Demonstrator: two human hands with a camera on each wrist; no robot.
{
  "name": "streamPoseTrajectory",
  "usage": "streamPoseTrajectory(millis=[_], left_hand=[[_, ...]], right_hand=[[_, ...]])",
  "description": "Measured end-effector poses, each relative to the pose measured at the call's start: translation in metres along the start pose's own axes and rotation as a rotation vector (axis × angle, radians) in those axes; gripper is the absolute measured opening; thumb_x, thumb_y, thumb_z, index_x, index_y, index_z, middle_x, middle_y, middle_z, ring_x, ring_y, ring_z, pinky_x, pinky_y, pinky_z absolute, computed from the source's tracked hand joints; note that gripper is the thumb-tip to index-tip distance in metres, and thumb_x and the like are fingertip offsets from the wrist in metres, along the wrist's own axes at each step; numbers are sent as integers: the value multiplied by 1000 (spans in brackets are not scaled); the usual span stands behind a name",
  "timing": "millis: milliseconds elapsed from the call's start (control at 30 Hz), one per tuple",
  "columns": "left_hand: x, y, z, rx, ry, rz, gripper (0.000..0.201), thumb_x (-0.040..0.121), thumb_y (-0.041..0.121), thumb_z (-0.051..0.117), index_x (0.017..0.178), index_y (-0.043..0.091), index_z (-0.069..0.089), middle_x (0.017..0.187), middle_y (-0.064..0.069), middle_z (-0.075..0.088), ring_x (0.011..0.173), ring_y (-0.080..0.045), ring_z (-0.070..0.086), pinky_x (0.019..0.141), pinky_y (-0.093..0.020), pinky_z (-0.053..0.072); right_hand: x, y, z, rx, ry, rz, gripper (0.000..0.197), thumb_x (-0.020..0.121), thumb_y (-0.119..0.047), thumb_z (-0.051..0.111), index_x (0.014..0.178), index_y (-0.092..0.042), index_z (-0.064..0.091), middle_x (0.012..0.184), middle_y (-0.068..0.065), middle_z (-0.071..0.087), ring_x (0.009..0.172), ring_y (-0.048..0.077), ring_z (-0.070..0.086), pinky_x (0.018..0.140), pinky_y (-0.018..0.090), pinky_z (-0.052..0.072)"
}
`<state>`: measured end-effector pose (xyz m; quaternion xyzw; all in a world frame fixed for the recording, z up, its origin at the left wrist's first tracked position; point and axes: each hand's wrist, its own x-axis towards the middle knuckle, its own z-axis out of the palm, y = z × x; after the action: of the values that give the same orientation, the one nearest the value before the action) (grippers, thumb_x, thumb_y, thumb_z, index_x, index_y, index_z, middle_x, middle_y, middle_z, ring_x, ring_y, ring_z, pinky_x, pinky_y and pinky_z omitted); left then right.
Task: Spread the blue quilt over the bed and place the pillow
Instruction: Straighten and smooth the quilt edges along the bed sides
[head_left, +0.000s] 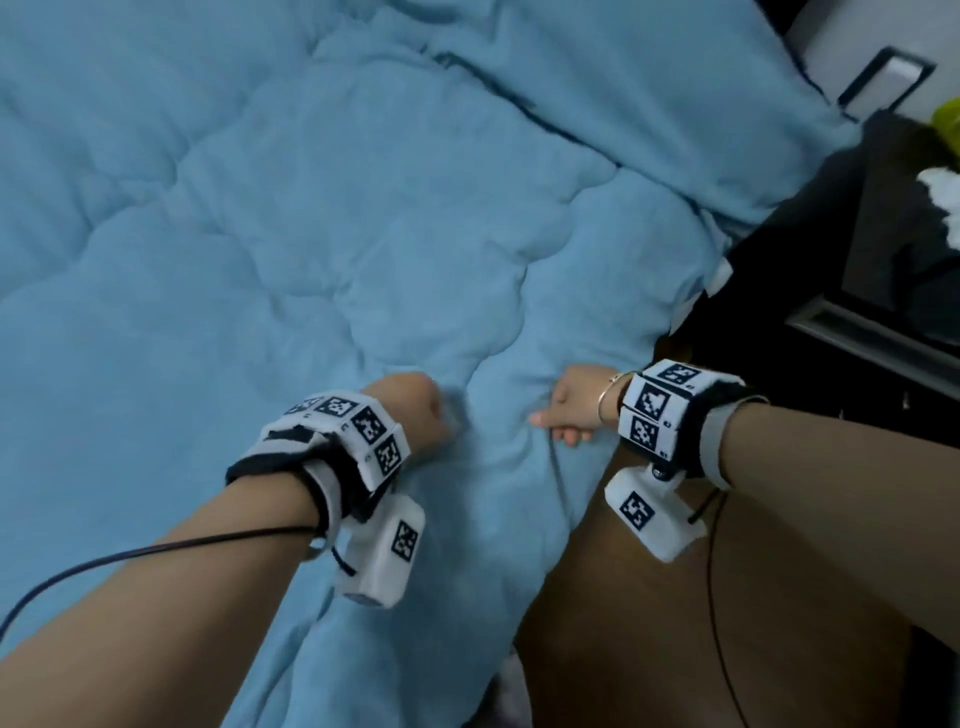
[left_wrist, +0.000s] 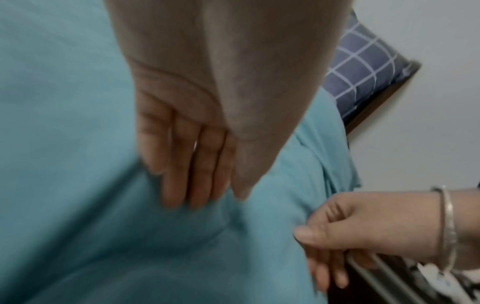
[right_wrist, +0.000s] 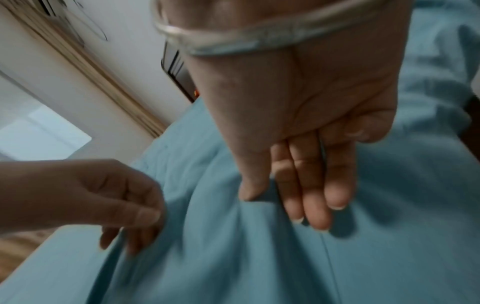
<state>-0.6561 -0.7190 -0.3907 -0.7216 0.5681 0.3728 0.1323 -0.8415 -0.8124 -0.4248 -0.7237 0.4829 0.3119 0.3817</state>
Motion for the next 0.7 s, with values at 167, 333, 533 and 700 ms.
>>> streamPoseTrajectory(millis=[167,333,533,700], left_hand=[[61,46,-60,-188,342,-30,50,86,43,60,123,12,48,130,-11,50,119,-32,53,99,-43,45],[126,82,-81,-193,384,-48,67,78,50,66,130,15,43,131,-11,43,121,-35,50,98,-44,44],[205,121,-92,-51,255,-175,54,84,42,62,128,11,52,130,-14,56,119,-33,56,97,-38,46],[215,147,-105,71,119,-183,29,89,29,54,108,9,63,118,-15,65,111,-33,61,87,-33,48]], right_hand=[[20,23,-106,51,539,127,48,82,-55,58,89,-8,64,109,18,67,107,31,61,83,31,46],[56,62,-173,53,539,199,89,71,-66,63,132,-4,44,136,17,52,125,31,51,99,34,41],[105,79,-200,-182,438,2,51,87,-43,56,120,-5,55,129,19,58,118,34,57,95,37,46],[111,102,-205,-370,257,-124,37,84,-30,58,113,-7,60,121,17,64,110,35,62,94,39,51]])
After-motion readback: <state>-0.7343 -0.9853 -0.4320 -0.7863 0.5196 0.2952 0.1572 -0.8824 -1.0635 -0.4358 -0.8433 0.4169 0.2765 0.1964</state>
